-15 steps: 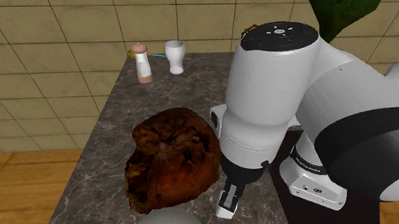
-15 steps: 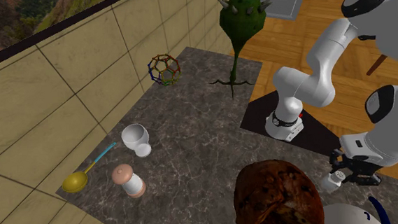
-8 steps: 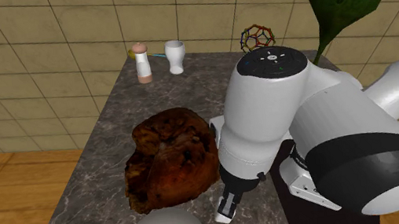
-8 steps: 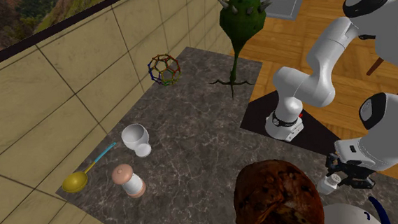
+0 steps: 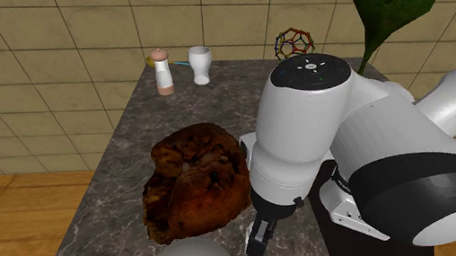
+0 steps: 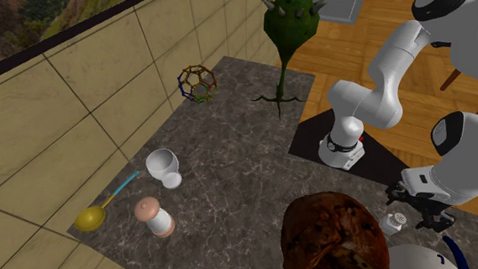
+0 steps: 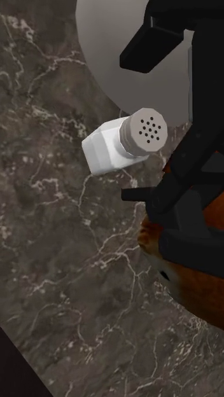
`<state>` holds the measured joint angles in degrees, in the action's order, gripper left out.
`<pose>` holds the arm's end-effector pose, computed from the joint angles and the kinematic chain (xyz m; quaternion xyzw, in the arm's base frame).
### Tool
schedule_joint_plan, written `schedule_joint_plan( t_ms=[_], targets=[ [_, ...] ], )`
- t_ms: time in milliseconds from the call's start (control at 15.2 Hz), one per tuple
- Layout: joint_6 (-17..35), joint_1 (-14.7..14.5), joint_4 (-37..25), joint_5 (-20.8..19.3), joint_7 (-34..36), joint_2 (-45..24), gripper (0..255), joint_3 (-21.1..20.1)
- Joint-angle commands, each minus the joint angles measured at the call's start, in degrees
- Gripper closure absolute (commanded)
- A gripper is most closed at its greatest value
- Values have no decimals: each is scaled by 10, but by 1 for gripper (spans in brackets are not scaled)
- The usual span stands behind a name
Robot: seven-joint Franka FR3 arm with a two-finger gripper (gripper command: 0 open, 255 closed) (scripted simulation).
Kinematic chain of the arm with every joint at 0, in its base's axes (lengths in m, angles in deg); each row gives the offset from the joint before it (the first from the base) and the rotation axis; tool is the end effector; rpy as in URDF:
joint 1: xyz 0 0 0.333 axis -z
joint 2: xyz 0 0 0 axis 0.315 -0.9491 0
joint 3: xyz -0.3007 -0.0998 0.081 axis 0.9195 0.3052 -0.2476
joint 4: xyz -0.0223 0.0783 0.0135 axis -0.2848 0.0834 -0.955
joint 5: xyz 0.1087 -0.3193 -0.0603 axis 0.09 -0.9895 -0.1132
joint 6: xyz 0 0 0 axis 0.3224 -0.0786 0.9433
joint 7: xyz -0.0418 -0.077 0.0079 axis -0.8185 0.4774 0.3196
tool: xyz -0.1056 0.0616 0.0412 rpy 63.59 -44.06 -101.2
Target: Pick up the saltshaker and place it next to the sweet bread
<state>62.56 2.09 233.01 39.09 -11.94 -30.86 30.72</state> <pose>0.0966 0.3030 0.3893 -0.9975 -0.0705 -0.0064 0.0061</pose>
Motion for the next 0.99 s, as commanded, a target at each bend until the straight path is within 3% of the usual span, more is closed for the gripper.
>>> schedule_joint_plan(
  t_ms=[0, 132, 396, 924],
  targets=[
    [0, 0, 0, 0, 0, 0, 0, 0],
    [0, 0, 0, 0, 0, 0, 0, 0],
    [-82, -3, -46, -34, 6, 33, 0, 50],
    [-82, -3, -46, -34, 6, 33, 0, 50]
  ],
)
